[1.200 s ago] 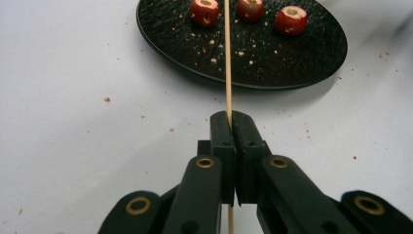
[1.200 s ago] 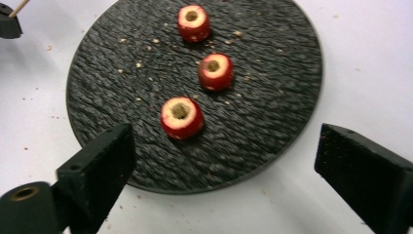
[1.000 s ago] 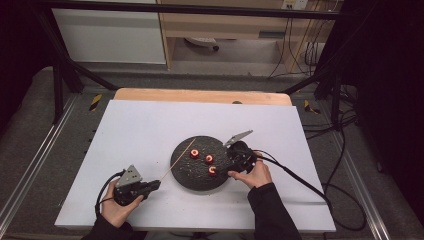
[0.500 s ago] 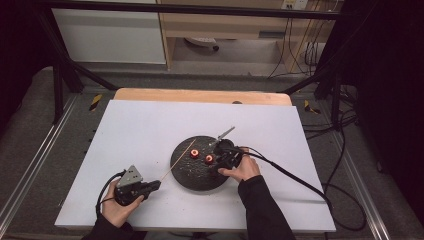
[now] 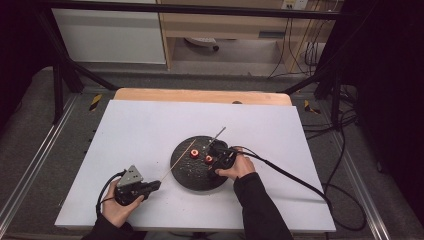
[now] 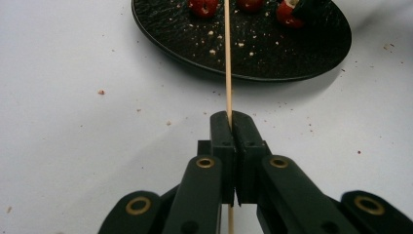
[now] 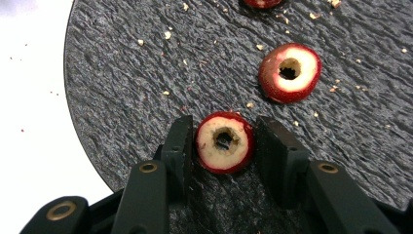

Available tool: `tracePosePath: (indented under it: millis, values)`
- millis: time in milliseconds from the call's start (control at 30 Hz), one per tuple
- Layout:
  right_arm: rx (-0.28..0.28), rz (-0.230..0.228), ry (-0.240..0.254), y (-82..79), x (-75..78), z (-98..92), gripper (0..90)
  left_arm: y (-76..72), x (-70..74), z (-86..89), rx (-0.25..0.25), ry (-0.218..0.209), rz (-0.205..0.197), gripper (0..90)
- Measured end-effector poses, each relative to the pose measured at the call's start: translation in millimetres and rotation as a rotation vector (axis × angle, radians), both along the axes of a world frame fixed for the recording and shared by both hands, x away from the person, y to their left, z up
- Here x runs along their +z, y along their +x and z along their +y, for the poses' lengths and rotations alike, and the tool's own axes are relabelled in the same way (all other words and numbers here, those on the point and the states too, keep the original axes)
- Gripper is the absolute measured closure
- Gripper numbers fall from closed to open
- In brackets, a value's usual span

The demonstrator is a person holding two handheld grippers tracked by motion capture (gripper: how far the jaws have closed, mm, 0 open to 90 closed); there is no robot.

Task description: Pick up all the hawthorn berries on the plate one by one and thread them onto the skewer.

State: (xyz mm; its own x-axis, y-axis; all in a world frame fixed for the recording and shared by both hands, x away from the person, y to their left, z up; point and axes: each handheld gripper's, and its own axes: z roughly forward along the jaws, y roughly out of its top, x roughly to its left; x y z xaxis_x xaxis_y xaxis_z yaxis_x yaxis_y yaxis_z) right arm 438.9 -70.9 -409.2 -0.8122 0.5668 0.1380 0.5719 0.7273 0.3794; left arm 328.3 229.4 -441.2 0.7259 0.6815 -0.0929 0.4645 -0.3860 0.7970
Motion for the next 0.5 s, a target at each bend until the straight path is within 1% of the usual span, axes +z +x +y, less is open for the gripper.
tracePosePath:
  millis: [233, 333, 400, 500]
  values:
    - [0.001, 0.009, -0.002, 1.4, -0.1, -0.2, 60.0, 0.0, -0.1, -0.5, -0.002, 0.001, 0.000, 88.4]
    - [-0.009, 0.009, -0.003, 1.4, 0.2, -0.3, 60.3, 0.1, -0.1, -0.2, -0.001, 0.001, 0.000, 88.4]
    - [-0.012, 0.005, 0.012, 1.1, 1.9, -1.1, 60.3, -0.1, 0.1, -0.2, -0.001, 0.000, -0.001, 88.3]
    - [-0.023, -0.017, 0.037, -0.5, 7.9, -3.6, 60.4, -0.2, 0.1, -0.3, 0.001, 0.001, -0.004, 88.4]
